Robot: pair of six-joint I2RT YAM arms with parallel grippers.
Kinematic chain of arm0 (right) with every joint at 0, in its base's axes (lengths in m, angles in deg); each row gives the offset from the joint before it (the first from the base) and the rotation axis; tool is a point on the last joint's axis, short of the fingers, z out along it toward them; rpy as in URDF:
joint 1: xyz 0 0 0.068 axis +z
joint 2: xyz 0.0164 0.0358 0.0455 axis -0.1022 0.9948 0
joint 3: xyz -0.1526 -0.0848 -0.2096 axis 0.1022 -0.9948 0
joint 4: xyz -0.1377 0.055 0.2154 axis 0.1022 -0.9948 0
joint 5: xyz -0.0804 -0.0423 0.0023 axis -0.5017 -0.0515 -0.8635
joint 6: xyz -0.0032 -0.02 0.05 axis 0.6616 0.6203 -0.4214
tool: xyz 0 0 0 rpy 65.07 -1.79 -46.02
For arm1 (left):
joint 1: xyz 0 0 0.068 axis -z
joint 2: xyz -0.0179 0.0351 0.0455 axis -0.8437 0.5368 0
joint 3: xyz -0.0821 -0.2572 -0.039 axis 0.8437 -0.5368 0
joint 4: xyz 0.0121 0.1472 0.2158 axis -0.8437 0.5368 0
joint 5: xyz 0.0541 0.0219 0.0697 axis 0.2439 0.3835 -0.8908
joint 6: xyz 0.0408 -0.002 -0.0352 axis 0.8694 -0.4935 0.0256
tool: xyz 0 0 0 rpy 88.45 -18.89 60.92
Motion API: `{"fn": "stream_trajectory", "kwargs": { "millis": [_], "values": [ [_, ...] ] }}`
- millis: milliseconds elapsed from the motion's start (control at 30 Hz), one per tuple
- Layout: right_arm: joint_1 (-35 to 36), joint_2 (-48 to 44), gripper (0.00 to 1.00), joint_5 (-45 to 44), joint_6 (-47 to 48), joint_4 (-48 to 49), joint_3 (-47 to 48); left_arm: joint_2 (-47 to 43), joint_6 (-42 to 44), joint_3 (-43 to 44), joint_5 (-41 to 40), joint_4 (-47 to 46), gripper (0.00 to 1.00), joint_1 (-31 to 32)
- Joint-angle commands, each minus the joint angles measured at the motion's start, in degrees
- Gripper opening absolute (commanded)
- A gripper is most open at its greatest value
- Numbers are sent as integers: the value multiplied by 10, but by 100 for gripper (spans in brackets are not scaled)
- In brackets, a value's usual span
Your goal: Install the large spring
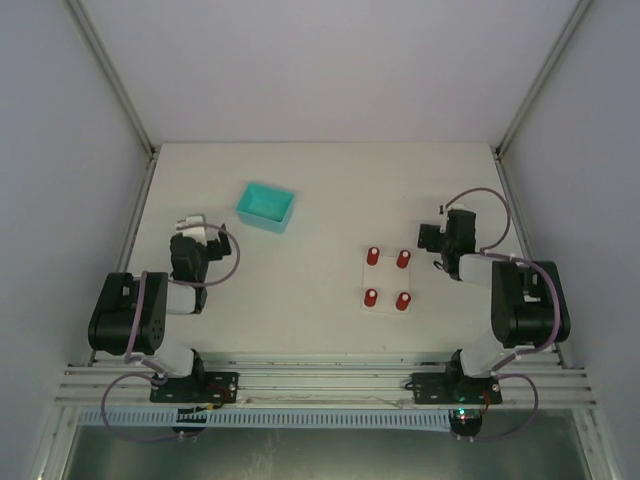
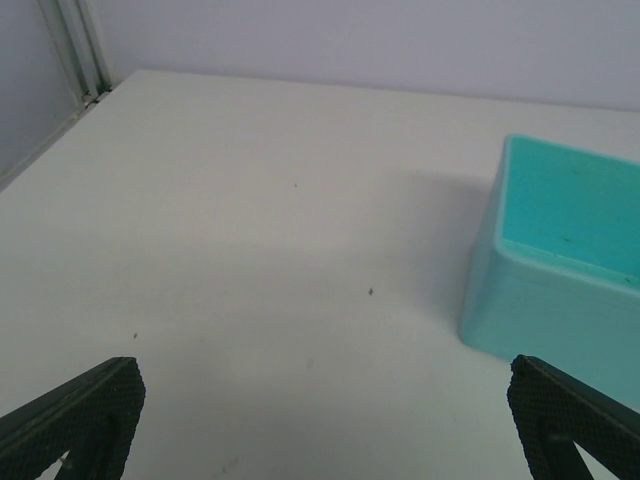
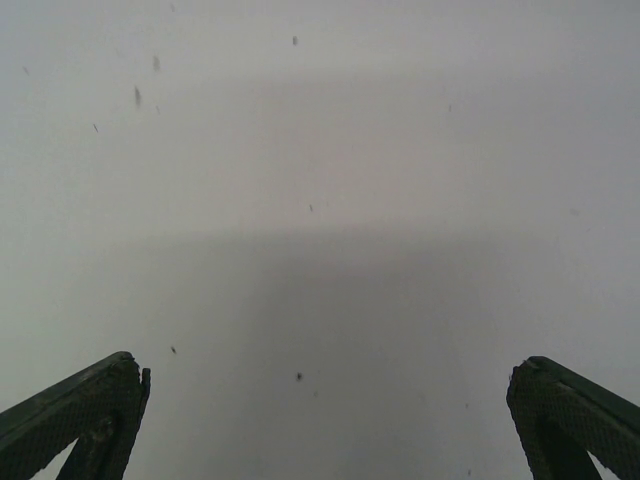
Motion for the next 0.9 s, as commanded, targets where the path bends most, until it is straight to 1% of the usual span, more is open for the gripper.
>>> {"fn": "stream_trajectory", "kwargs": {
  "millis": [0, 33, 67, 100, 167, 200, 233, 267, 333, 400, 467, 867],
  "values": [
    [-3, -16, 99, 9, 4, 65, -4, 7, 26, -41, -2, -133, 99, 15],
    [-2, -17, 99, 8, 4, 67, -6, 3, 25, -39, 3, -115, 99, 15],
    [-2, -18, 99, 7, 5, 75, -10, 10, 24, -42, 1, -134, 99, 15],
    [-1, -21, 99, 7, 7, 88, -18, 7, 24, -41, 2, -132, 99, 15],
    [4, -29, 99, 17, 17, 139, -45, 8, 24, -41, 2, -132, 99, 15],
    [5, -32, 99, 29, 25, 187, -74, 7, 24, -41, 2, -130, 99, 15],
    [7, -16, 99, 40, 31, 258, -109, 7, 24, -40, 2, -127, 99, 15],
    [13, -1, 99, 23, 31, 338, -141, 7, 24, -42, 2, -130, 99, 15],
    [18, -26, 99, -70, -3, 291, -140, 5, 24, -43, 2, -131, 99, 15],
    [25, -11, 99, -80, 7, 286, -123, 6, 24, -44, 2, -134, 99, 15],
    [30, -16, 99, -84, 12, 269, -118, 6, 24, -44, 2, -134, 99, 15],
    [30, -15, 99, -85, 13, 275, -120, 5, 24, -44, 2, -132, 99, 15]
  ]
}}
